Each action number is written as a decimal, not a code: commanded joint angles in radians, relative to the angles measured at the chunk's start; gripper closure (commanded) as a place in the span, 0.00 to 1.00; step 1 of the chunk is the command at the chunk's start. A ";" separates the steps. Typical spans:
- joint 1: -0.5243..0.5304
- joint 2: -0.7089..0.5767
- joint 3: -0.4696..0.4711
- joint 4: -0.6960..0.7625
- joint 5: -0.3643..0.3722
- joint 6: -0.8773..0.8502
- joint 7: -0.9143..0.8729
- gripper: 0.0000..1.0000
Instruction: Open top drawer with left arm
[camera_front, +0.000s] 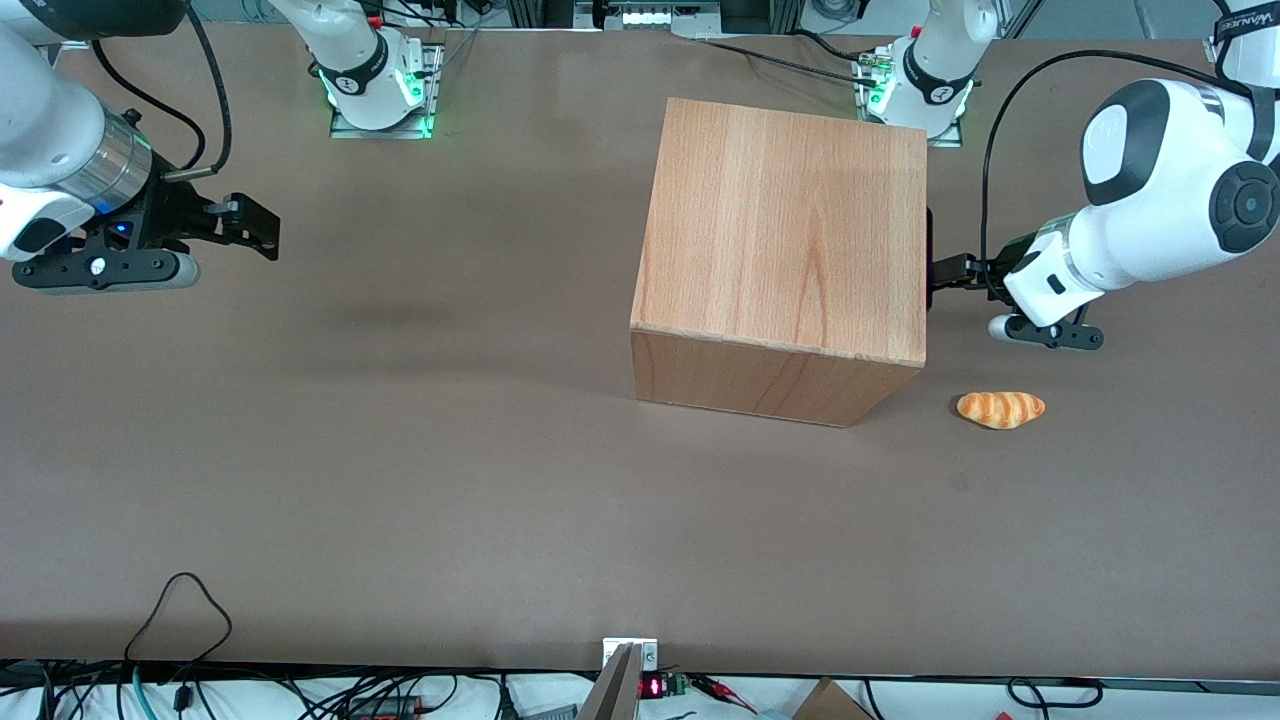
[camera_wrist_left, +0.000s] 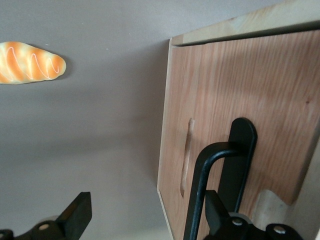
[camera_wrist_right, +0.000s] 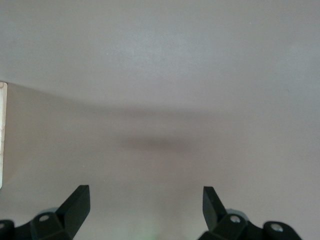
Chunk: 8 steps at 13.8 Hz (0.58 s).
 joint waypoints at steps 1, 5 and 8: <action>0.003 -0.007 -0.002 -0.020 -0.037 0.017 0.034 0.00; 0.003 0.015 -0.002 -0.020 -0.037 0.023 0.047 0.00; 0.011 0.029 -0.001 -0.018 -0.037 0.029 0.084 0.00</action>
